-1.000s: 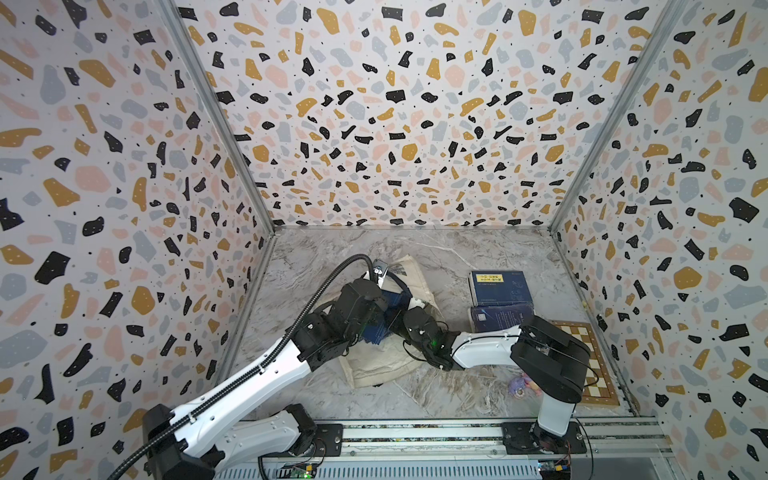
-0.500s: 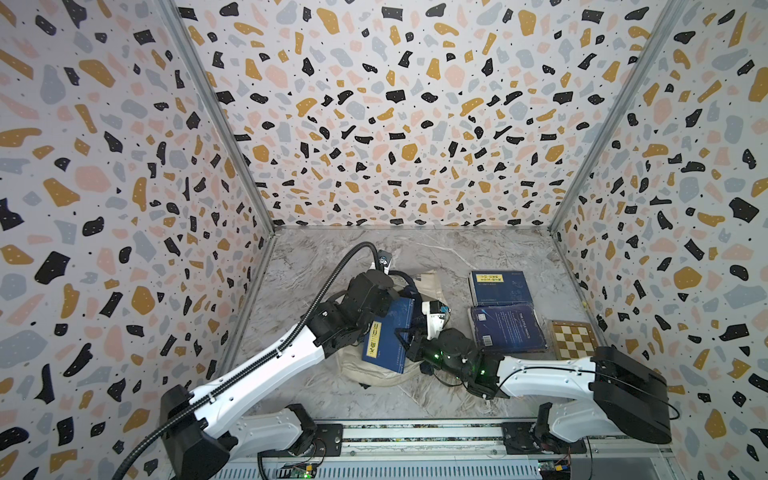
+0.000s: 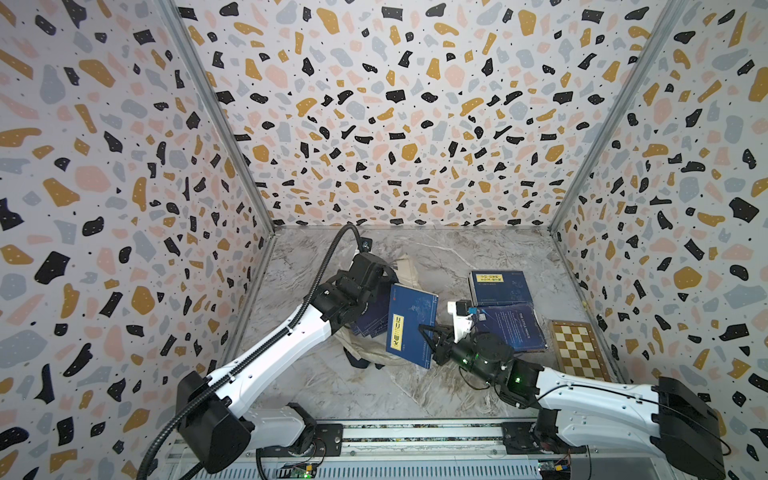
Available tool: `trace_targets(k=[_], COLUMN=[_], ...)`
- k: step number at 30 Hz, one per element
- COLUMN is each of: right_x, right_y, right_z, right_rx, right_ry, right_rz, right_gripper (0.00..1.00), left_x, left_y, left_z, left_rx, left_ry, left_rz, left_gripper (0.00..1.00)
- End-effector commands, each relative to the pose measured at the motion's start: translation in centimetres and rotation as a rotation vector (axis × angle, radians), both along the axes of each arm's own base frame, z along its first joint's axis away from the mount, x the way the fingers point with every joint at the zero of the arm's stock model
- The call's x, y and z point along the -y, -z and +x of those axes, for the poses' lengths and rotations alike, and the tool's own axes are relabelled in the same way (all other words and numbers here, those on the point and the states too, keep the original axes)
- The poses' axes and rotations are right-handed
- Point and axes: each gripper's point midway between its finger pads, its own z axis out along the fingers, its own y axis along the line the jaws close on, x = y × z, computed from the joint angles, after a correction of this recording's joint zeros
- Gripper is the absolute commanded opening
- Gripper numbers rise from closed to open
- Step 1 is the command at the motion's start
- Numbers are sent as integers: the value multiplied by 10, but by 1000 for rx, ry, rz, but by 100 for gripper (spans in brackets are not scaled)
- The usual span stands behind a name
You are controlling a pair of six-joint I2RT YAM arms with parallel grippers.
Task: Take out the books from the canvas bag
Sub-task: Pick up the book from the canvas bag, then place the book on the book.
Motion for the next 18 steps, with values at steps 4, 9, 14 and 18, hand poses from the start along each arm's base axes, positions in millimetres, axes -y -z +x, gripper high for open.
trace_targets(k=[4, 9, 14, 18], right_x=[59, 123, 179, 211], right_y=[-43, -30, -16, 6], right_z=[13, 38, 51, 55], right_rx=[77, -67, -166, -267], right_ry=[211, 493, 720, 859], right_rz=[53, 104, 167, 236], right_gripper=[0, 0, 0, 0], left_x=[-2, 4, 9, 11], left_y=[1, 3, 0, -1], left_z=[5, 3, 0, -1], left_rx=[-27, -36, -24, -24], left_ry=[-30, 4, 40, 53], left_rz=[-35, -55, -87, -94], left_gripper=[0, 0, 0, 0])
